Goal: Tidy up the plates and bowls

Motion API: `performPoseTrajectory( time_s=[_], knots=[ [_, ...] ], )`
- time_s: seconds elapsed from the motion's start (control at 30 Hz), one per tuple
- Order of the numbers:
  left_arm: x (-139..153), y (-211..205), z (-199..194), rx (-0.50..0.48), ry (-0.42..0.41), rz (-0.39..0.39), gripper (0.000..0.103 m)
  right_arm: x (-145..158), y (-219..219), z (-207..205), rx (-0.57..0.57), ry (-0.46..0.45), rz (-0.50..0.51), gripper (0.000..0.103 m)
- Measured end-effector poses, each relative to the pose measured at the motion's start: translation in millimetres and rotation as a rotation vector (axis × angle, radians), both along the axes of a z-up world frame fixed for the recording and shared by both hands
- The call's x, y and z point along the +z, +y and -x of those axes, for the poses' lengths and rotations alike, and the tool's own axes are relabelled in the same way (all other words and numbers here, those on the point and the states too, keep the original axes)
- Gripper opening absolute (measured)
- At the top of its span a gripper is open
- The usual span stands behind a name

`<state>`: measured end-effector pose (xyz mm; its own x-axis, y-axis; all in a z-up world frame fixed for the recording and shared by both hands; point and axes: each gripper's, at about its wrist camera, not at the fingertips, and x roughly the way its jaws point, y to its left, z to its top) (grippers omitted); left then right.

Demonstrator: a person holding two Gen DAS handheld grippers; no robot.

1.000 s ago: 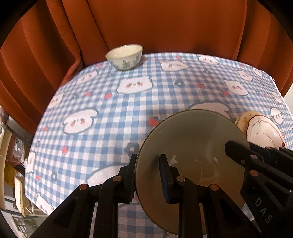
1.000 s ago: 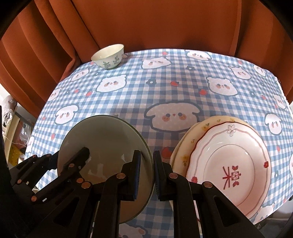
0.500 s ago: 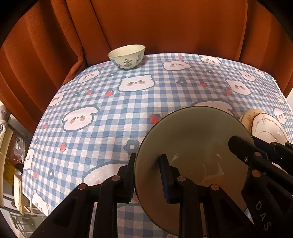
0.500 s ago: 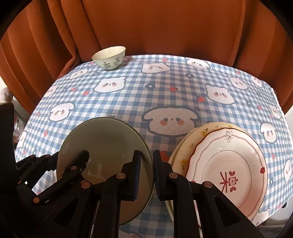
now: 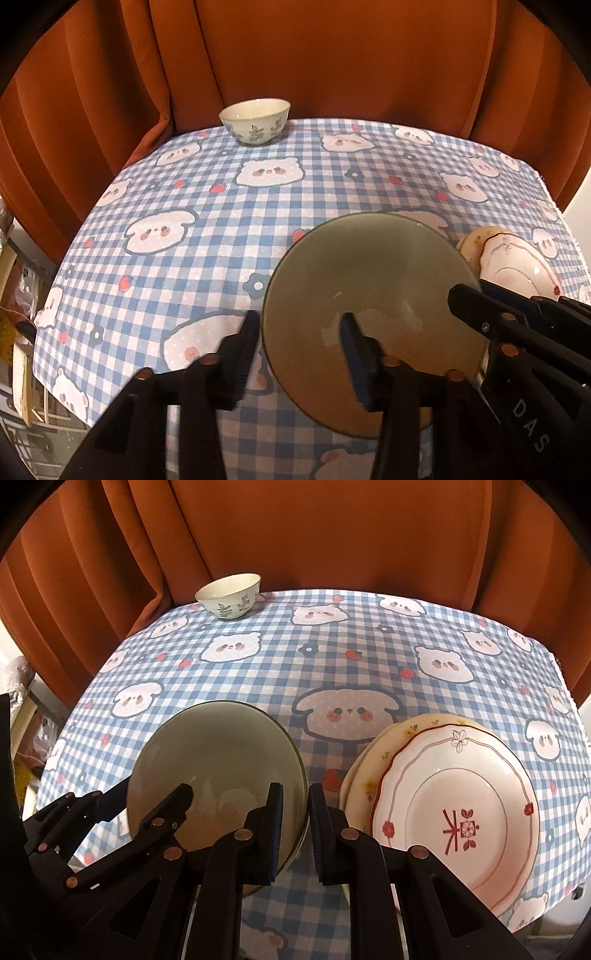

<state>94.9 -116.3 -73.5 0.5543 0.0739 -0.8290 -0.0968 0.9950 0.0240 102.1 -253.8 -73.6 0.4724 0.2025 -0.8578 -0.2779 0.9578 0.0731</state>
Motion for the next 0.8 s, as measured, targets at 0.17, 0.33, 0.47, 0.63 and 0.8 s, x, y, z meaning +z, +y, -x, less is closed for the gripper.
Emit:
performPoseTrajectory(
  time_s=[0.17, 0.33, 0.47, 0.63, 0.8],
  knots=[
    [18, 13, 7, 0.015, -0.052, 0.049, 0.065, 12, 1, 5, -0.013, -0.021, 0.013, 0.019],
    [31, 23, 10, 0.002, -0.084, 0.064, 0.072, 18, 3, 10, -0.028, -0.02, 0.008, 0.019],
    [40, 32, 11, -0.017, -0.102, 0.057, 0.074, 29, 8, 10, -0.045, -0.033, 0.008, 0.019],
    [50, 53, 7, -0.035, -0.113, 0.056, 0.077, 43, 26, 8, -0.068, -0.054, 0.002, 0.019],
    [58, 73, -2, -0.058, -0.11, 0.053, 0.078, 55, 48, 3, -0.09, -0.067, 0.006, 0.019]
  ],
)
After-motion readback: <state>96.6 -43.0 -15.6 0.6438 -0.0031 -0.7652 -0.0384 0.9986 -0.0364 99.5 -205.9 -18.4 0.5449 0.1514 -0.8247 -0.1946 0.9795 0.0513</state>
